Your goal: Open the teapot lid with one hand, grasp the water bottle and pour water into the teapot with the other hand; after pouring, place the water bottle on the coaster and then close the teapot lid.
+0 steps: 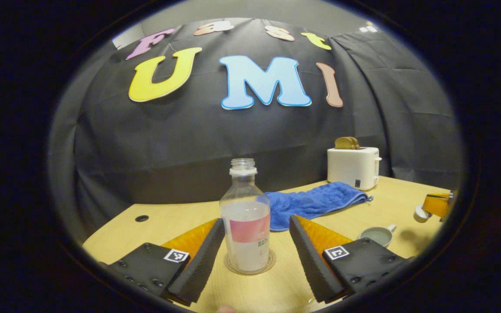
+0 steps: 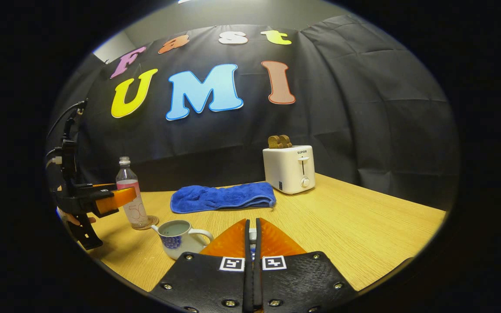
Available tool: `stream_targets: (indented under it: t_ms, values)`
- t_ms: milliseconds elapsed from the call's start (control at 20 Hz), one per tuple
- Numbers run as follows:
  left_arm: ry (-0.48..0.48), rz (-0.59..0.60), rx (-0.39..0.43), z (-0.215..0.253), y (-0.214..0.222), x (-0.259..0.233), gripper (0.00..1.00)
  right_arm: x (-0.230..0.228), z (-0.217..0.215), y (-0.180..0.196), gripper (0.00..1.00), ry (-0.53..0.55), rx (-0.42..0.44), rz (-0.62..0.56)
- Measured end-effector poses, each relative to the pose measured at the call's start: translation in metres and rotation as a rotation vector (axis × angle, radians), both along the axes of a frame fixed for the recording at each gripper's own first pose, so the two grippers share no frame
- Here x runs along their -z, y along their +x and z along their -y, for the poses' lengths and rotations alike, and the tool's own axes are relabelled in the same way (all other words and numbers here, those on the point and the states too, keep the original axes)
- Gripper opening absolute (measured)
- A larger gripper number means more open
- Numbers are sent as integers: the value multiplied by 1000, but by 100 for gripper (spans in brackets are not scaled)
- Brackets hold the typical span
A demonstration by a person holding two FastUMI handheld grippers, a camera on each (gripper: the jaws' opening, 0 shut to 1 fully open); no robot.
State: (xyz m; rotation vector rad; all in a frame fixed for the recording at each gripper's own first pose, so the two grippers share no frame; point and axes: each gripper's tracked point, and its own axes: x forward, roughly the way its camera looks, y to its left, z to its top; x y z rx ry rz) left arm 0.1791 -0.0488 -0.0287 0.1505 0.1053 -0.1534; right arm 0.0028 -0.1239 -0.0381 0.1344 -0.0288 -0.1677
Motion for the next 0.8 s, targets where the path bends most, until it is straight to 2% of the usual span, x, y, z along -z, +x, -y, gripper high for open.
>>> stream_targets:
  t_ms: [450,800]
  values:
    - [-55,51,-24,-26,-27,-23,100,-8,-18,6,0,-23,-36,6]
    - [-125,61,-40,-48,-64,-32,100,-45,-54,22,0,-77,-122,52]
